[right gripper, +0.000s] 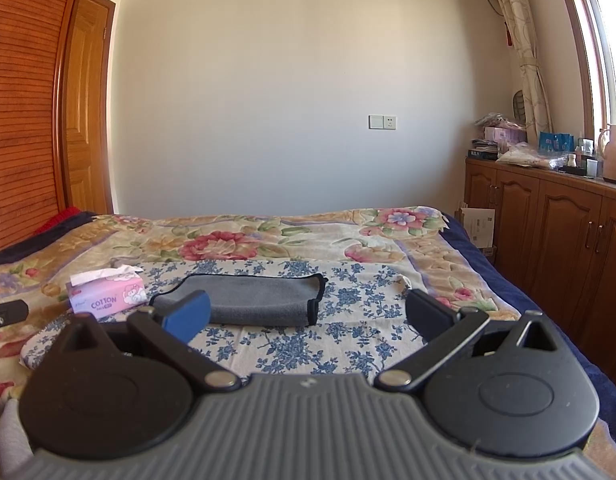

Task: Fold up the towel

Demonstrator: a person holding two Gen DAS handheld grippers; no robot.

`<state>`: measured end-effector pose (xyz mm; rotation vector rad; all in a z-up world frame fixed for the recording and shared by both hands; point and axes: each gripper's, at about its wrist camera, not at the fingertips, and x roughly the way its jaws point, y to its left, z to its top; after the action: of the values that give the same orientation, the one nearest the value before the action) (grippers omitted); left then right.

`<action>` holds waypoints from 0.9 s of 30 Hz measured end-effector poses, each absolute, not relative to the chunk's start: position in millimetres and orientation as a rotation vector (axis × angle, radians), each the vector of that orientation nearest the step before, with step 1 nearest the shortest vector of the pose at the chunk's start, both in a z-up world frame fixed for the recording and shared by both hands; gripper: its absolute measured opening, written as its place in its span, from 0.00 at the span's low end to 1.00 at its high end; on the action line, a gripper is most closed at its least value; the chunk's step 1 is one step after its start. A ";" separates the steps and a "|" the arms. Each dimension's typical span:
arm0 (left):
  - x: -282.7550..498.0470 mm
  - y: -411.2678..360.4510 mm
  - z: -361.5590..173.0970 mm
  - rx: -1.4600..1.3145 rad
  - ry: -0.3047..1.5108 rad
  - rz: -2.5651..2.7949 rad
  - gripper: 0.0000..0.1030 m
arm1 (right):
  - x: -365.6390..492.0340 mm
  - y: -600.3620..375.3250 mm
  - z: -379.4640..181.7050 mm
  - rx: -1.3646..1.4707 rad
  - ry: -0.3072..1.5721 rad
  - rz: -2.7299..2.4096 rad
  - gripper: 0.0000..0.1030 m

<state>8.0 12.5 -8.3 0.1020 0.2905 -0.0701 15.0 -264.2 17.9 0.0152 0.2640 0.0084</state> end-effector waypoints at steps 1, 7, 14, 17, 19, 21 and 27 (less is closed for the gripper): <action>8.2 12.7 -8.5 0.102 0.291 -0.070 1.00 | 15.1 -264.5 17.8 0.016 0.264 0.008 1.00; 8.2 14.0 -9.1 0.101 0.291 -0.068 1.00 | 15.1 -264.6 17.8 0.016 0.263 0.009 1.00; 7.7 15.2 -10.3 0.103 0.292 -0.067 1.00 | 14.8 -263.2 17.0 0.017 0.262 0.010 1.00; 7.7 14.5 -10.1 0.103 0.293 -0.067 1.00 | 14.7 -262.7 17.1 0.014 0.262 0.011 1.00; 7.6 15.3 -10.4 0.103 0.293 -0.068 1.00 | 15.0 -262.9 17.2 0.013 0.262 0.011 1.00; 7.7 14.5 -10.0 0.103 0.293 -0.068 1.00 | 14.7 -262.4 17.1 0.014 0.262 0.010 1.00; 7.5 14.9 -10.7 0.104 0.294 -0.068 1.00 | 14.7 -262.4 17.1 0.014 0.262 0.010 1.00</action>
<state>7.5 14.9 -10.7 0.1039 0.2939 -0.0679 14.7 -262.4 17.1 0.0138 0.2622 0.0105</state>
